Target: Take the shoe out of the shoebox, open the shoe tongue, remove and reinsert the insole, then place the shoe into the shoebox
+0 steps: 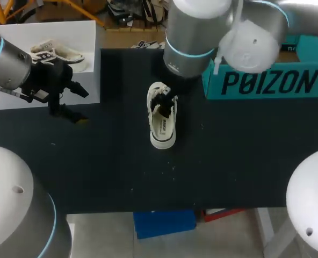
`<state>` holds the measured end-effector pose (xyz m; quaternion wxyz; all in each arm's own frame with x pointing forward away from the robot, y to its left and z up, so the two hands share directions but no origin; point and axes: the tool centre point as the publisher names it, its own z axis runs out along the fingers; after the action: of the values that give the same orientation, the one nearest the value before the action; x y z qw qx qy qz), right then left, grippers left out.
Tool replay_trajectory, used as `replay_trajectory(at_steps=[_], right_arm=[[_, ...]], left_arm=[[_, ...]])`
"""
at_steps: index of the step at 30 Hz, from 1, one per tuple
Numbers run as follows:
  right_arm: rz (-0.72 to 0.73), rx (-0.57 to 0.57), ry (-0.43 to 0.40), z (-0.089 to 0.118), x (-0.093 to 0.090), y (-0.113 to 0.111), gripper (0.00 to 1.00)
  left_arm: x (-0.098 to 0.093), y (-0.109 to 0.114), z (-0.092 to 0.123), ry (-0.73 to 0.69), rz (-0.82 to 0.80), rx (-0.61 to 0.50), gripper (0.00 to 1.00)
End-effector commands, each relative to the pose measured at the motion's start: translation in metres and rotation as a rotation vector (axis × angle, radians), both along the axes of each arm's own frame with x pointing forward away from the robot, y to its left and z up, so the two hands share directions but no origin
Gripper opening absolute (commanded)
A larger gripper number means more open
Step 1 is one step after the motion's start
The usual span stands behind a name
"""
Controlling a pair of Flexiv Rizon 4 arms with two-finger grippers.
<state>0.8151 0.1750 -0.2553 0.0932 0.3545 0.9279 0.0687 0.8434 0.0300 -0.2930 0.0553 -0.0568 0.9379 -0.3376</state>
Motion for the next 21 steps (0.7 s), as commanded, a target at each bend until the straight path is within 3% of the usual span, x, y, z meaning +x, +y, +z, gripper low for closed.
replay_trajectory(at_steps=[1,8,10,14,21], right_arm=[[-0.043,-0.023,0.248,-0.015,0.018,0.007,1.0],[-0.043,-0.023,0.248,-0.015,0.018,0.007,1.0],[-0.094,0.085,0.246,-0.02,0.022,0.004,1.0],[-0.185,0.16,0.21,-0.028,0.027,0.005,1.0],[-0.347,0.207,0.137,-0.033,0.037,0.001,1.0]], left_arm=[[-0.001,0.0,-0.001,-0.006,0.001,-0.001,1.0],[-0.001,0.0,-0.001,-0.006,0.001,-0.001,1.0],[-0.001,0.0,-0.001,-0.006,0.001,-0.001,1.0],[-0.001,0.0,-0.001,-0.006,0.001,-0.001,1.0],[-0.001,0.0,-0.001,-0.006,0.001,-0.001,1.0]])
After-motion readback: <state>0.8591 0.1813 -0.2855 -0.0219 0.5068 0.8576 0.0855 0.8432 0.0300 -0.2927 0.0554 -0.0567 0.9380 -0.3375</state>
